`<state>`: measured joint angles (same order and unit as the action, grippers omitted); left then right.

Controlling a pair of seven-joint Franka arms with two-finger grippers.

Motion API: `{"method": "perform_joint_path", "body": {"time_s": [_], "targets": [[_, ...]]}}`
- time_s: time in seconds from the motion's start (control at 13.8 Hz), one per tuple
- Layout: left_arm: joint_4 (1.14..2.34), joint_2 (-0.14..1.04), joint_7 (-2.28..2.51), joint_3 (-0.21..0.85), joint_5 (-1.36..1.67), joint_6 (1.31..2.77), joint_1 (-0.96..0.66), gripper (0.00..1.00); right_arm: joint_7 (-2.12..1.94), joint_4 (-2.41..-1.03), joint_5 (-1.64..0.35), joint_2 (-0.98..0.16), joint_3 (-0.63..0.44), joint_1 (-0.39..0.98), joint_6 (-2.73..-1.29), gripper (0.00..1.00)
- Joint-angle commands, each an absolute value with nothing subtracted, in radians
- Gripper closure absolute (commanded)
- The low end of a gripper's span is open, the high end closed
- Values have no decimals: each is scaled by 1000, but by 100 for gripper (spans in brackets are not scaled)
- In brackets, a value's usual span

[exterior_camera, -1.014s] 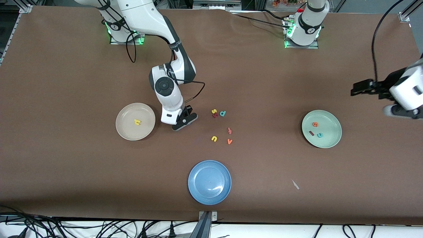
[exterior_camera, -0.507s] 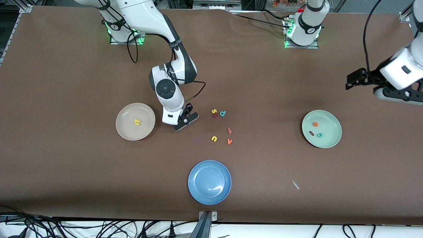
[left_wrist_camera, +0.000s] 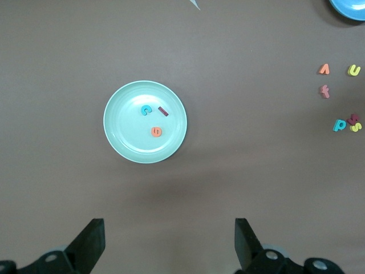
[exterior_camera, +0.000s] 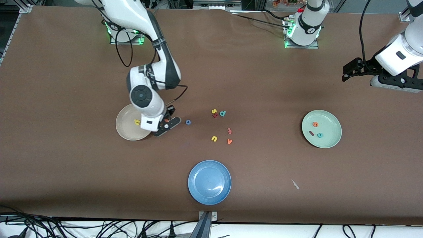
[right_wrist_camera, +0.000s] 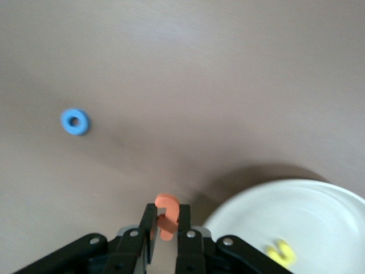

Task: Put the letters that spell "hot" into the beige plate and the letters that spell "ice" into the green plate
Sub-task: 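Carry the orange f onto the beige plate and open the right gripper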

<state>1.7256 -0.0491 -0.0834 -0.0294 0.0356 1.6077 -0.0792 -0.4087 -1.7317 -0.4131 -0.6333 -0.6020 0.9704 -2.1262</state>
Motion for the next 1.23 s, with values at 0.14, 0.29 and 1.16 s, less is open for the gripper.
{"method": "perform_joint_path", "body": {"time_s": [0.14, 0.29, 1.16], "targets": [[1735, -66, -67, -22, 18, 1591, -80, 0, -534, -1900, -425, -566, -693, 977, -2201, 87], [1733, -64, -67, -18, 18, 1591, -75, 0, -534, -2020, -426, -507, -695, 977, -2320, 86], [1701, -38, -74, -26, 20, 1588, -52, 0, -388, -2109, -595, -468, -684, 980, -2425, 0]]}}
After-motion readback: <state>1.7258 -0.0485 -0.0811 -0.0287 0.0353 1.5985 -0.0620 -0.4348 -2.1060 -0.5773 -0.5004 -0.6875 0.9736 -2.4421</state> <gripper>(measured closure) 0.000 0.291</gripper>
